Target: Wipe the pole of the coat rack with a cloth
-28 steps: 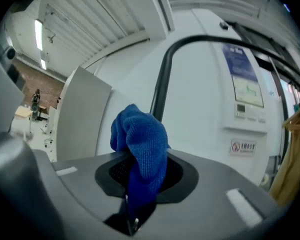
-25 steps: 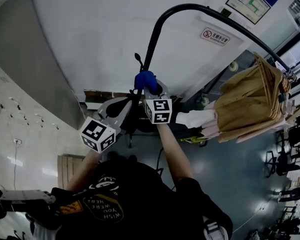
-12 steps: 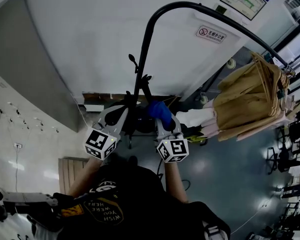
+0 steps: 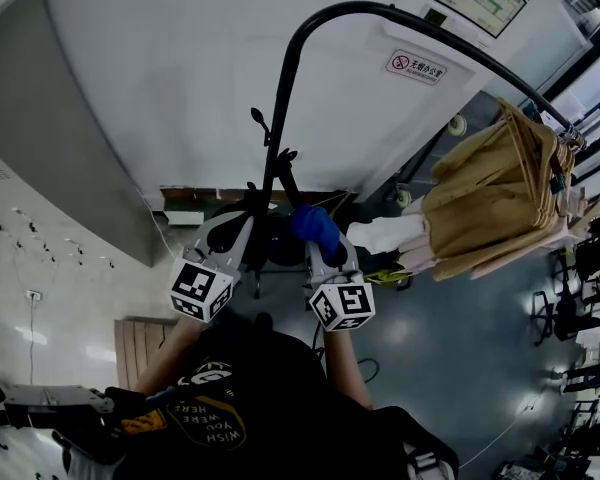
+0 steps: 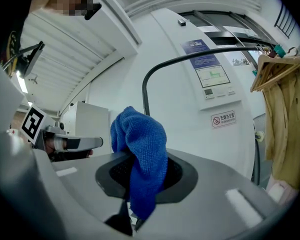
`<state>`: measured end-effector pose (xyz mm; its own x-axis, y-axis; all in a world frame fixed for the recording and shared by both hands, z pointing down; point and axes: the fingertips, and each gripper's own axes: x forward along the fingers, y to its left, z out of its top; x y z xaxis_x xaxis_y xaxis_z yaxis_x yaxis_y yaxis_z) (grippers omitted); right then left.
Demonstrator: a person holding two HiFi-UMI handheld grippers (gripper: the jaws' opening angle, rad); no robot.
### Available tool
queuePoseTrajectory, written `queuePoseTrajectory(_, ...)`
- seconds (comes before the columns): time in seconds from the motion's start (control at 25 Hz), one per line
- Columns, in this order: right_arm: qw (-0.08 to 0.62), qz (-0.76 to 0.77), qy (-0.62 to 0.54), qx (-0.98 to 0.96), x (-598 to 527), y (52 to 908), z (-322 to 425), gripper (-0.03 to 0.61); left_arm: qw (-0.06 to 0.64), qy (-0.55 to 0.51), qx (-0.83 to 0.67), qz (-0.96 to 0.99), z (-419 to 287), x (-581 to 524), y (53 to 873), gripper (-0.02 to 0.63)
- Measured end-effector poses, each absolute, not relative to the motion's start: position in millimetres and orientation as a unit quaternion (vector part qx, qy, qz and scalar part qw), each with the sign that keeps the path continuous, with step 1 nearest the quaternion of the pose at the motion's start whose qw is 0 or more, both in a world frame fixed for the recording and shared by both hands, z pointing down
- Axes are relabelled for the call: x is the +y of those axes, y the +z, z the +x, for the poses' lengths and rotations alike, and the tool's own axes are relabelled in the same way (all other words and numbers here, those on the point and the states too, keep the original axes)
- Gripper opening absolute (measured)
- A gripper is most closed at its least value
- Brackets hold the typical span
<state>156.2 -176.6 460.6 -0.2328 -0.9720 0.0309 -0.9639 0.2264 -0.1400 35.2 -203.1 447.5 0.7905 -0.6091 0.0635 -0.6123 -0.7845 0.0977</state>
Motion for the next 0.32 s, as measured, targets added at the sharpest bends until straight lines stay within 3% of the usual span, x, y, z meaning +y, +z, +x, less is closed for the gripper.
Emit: queuePoseTrajectory(0.32,0.034,-0.619,-0.068,0.781,-179.6,455.5,153.8,0.078,0.069,0.019,-0.306,0.949,40.9,-199.6,446.9,0.002)
